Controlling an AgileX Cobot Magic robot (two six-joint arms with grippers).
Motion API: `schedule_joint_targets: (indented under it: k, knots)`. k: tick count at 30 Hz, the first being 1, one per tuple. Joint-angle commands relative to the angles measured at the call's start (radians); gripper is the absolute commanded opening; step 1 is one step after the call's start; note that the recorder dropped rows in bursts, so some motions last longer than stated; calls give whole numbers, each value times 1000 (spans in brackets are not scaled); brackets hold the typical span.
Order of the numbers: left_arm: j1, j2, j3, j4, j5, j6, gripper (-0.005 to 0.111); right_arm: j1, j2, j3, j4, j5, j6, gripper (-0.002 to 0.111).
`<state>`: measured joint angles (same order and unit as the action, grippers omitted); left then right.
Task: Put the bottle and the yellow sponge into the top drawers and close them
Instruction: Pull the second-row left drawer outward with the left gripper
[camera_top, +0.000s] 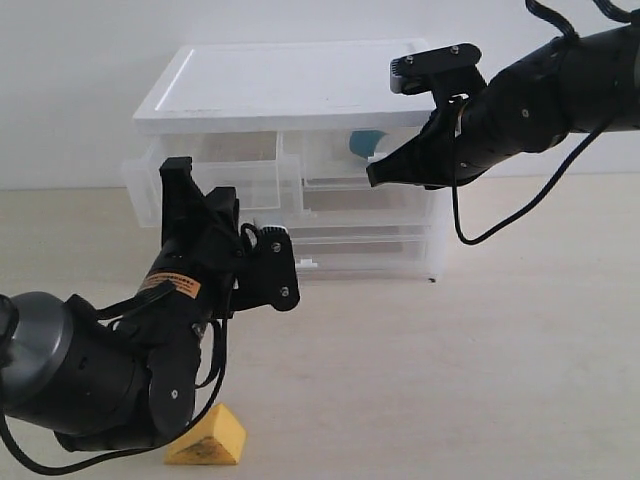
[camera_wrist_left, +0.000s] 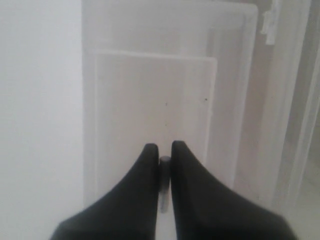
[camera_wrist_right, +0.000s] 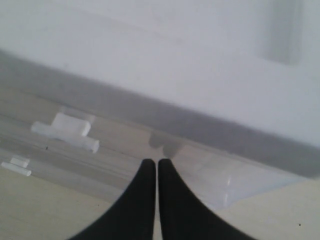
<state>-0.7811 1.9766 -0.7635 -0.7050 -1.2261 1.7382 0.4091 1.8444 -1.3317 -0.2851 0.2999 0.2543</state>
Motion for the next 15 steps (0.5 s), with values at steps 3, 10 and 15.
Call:
schedule_joint_targets:
  k: [3,10,15]
  knots:
    - [-10,-7,27,-35,5,-19,4,-2,4,-7,-18,-68,-2,0]
    - [-11,-7,32,-39,5,-29,4,-2,4,-7,-18,-68,-2,0]
    - [-51,-9,32,-49,5,-27,4,-2,4,-7,-18,-71,-2,0]
